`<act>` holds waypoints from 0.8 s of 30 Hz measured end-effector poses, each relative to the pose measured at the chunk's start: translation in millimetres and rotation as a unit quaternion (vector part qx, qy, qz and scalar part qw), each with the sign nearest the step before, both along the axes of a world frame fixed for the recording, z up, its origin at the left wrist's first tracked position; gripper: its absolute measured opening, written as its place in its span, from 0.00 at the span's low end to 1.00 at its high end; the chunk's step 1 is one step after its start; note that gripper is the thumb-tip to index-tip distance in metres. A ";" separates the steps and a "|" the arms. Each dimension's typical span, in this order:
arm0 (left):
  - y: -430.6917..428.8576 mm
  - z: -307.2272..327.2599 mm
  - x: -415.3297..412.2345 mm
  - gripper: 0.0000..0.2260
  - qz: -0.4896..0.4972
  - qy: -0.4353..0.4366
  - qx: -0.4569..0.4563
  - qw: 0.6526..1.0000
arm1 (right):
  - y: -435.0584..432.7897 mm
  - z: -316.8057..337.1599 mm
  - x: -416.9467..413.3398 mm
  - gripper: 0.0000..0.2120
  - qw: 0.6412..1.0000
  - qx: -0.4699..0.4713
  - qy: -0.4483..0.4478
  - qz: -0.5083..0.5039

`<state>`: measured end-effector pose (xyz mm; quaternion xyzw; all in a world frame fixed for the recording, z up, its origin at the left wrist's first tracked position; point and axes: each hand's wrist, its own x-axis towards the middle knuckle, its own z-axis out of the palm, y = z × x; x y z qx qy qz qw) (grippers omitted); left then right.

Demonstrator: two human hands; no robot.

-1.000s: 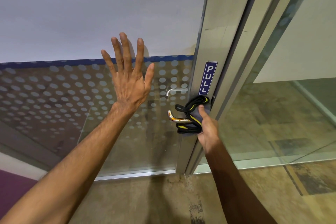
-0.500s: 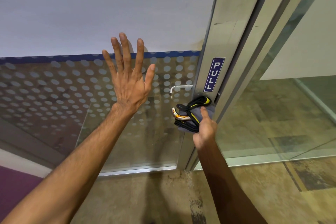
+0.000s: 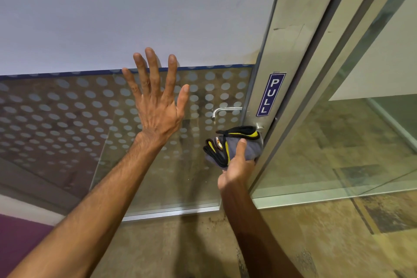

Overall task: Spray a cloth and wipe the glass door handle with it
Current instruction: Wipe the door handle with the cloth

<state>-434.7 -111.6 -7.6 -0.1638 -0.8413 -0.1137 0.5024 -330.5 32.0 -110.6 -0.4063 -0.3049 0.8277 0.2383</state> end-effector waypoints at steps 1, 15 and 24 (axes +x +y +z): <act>-0.2 -1.1 -0.7 0.34 0.001 0.005 0.000 1.000 | -9.1 0.4 -1.0 0.19 1.000 -0.005 0.002 0.000; 1.9 -3.5 -4.1 0.31 0.024 0.017 0.007 1.000 | -49.9 18.1 -14.5 0.13 0.998 -0.058 -0.021 0.001; 2.1 -2.1 -2.9 0.33 0.019 0.018 -0.003 1.000 | -35.6 8.3 -1.7 0.17 0.991 0.008 -0.052 0.122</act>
